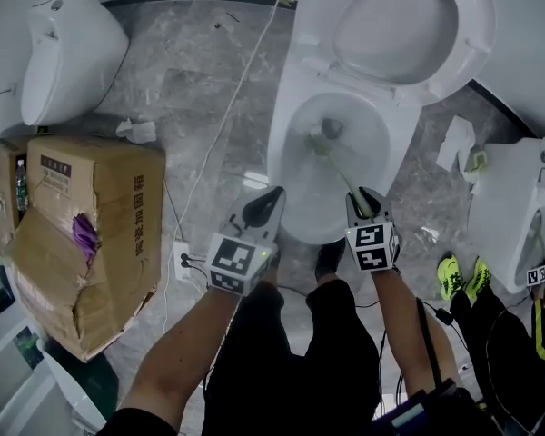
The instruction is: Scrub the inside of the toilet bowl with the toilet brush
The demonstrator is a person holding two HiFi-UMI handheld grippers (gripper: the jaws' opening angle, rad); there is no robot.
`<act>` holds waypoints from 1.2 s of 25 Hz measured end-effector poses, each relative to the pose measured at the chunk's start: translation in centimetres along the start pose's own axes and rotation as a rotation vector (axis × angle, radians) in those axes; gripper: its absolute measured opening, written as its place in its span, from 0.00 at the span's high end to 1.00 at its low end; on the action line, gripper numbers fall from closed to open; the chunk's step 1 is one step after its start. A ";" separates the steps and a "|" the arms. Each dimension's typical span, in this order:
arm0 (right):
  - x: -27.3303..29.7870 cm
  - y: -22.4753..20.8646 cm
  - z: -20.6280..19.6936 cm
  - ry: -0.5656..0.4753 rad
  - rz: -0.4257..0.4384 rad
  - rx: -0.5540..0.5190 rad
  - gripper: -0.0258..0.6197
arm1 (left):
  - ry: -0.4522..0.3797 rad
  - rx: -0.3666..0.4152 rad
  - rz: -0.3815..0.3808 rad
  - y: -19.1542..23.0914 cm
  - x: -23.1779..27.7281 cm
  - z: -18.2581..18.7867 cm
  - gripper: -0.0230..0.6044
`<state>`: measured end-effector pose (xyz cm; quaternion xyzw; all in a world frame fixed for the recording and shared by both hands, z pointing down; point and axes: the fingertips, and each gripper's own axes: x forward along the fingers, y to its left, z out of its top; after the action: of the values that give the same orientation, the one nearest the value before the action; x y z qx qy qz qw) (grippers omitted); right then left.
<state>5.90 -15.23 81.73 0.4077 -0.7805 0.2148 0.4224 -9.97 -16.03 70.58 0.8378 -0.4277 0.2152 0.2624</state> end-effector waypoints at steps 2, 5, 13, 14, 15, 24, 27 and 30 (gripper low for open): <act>0.6 -0.2 0.5 -0.005 -0.010 0.000 0.80 | 0.001 -0.001 -0.004 0.0 0.1 -0.1 0.95; 1.4 -0.8 1.3 -0.009 -0.026 -0.001 0.80 | -0.001 -0.005 -0.007 0.2 0.2 -0.1 0.95; 2.9 -4.7 2.2 0.017 -0.111 0.001 0.80 | -0.002 0.002 -0.024 0.4 0.9 0.1 0.95; 2.8 -5.2 2.1 0.022 -0.121 0.002 0.80 | -0.002 0.001 -0.025 0.4 1.0 0.1 0.95; 2.7 -5.6 2.0 0.026 -0.129 0.003 0.80 | -0.002 0.001 -0.028 0.3 1.1 0.1 0.95; 0.7 -6.3 -0.1 0.048 -0.158 0.028 0.80 | 0.000 -0.025 -0.038 -0.8 1.5 0.4 0.95; -0.1 -5.9 -0.8 0.051 -0.157 0.030 0.80 | 0.006 -0.009 -0.049 -1.5 1.4 0.3 0.95; -0.7 -5.4 -1.6 0.053 -0.152 0.039 0.80 | 0.024 0.005 -0.042 -1.9 1.2 0.1 0.95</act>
<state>11.29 -16.92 81.93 0.4679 -0.7315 0.2080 0.4502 -7.73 -15.83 70.73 0.8446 -0.4064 0.2206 0.2697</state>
